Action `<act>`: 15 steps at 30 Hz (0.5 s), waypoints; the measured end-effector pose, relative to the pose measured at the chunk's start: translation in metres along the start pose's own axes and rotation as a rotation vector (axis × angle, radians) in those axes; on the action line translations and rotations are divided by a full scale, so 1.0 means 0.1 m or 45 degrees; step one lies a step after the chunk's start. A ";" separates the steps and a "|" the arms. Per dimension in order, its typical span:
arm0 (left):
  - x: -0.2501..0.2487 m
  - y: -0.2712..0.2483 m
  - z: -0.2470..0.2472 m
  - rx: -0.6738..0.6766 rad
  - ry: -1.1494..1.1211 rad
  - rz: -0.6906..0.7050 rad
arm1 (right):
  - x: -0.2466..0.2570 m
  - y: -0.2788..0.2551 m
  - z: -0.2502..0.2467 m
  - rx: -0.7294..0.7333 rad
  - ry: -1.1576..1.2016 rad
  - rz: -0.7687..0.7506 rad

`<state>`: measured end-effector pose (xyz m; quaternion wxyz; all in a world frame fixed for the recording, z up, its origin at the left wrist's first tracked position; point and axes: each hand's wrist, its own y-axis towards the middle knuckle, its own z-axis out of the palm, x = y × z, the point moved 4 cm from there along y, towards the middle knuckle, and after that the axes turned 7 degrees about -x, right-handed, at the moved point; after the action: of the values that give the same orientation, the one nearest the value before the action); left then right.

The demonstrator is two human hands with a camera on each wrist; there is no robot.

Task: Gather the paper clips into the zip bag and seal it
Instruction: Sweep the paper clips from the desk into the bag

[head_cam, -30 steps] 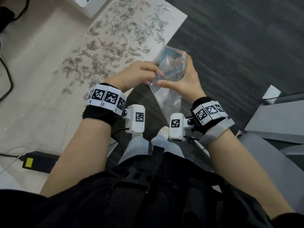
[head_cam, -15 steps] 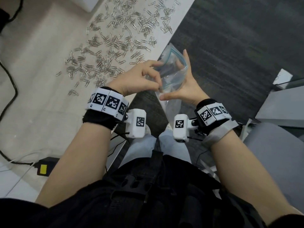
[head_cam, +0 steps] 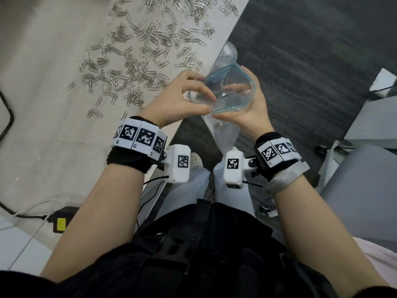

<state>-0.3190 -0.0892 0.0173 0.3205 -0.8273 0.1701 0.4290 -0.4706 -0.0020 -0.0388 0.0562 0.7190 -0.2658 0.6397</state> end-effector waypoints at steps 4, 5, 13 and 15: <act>0.16 -0.04 -0.10 -0.104 -0.038 -0.001 | -0.17 -0.08 0.05 -0.064 -0.040 0.022; 0.22 -0.06 -0.16 -0.213 -0.051 0.011 | -0.23 -0.10 0.07 -0.076 -0.071 0.026; 1.20 -0.29 -0.86 -1.104 0.336 -0.354 | -0.48 -0.35 0.14 -0.276 -0.205 0.031; 1.43 -0.32 -0.88 -1.042 0.409 -0.619 | -0.55 -0.38 0.16 -0.299 -0.282 0.023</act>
<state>-0.1661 -0.1261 -0.0502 0.0302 -0.9564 -0.1628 0.2407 -0.4410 0.0404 -0.0840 0.1046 0.7711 -0.3498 0.5216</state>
